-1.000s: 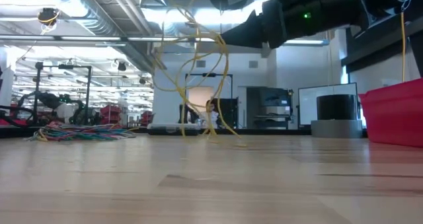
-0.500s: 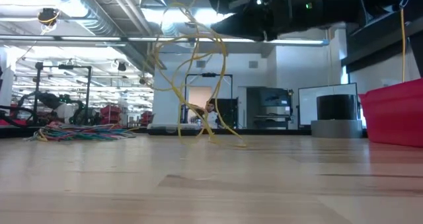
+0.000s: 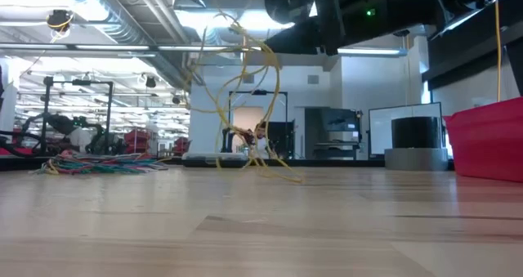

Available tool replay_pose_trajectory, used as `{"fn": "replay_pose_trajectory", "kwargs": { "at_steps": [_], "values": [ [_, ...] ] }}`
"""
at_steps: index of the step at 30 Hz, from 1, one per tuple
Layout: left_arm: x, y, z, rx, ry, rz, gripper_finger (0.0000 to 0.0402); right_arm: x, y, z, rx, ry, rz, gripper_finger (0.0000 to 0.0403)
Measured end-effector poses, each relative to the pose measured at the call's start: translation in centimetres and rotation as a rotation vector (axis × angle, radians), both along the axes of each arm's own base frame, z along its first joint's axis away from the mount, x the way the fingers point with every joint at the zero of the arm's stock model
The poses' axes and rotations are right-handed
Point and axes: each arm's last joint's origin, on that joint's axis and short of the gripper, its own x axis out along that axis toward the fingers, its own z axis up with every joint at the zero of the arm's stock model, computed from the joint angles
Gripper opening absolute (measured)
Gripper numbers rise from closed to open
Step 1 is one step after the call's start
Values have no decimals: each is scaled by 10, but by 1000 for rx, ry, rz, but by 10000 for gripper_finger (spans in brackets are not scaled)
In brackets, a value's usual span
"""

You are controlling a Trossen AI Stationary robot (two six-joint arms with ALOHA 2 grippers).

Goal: Coil cords
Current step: Coil the yellow wire onto the black spool

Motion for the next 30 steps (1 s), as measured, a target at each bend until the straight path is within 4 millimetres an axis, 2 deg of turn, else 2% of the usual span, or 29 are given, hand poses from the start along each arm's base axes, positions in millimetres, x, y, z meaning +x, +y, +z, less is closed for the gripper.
{"fn": "replay_pose_trajectory", "kwargs": {
  "at_steps": [8,12,15,19,22,28,30],
  "values": [
    [-13,-15,9,28,38,3,1,0,-1,1,-10,-2,-32,17],
    [-15,-18,12,27,38,31,1,-1,-1,1,26,22,-40,53],
    [-15,-20,10,33,52,27,1,-7,2,14,24,34,-30,90],
    [-16,-22,9,52,79,45,1,-28,7,28,-17,143,-24,133],
    [-16,-23,5,49,99,43,1,-51,11,47,-30,188,0,152],
    [-17,-22,-8,29,108,-55,1,-91,14,76,12,196,37,157],
    [-17,-23,-12,27,116,-86,1,-99,15,79,22,190,47,155]
  ]
}}
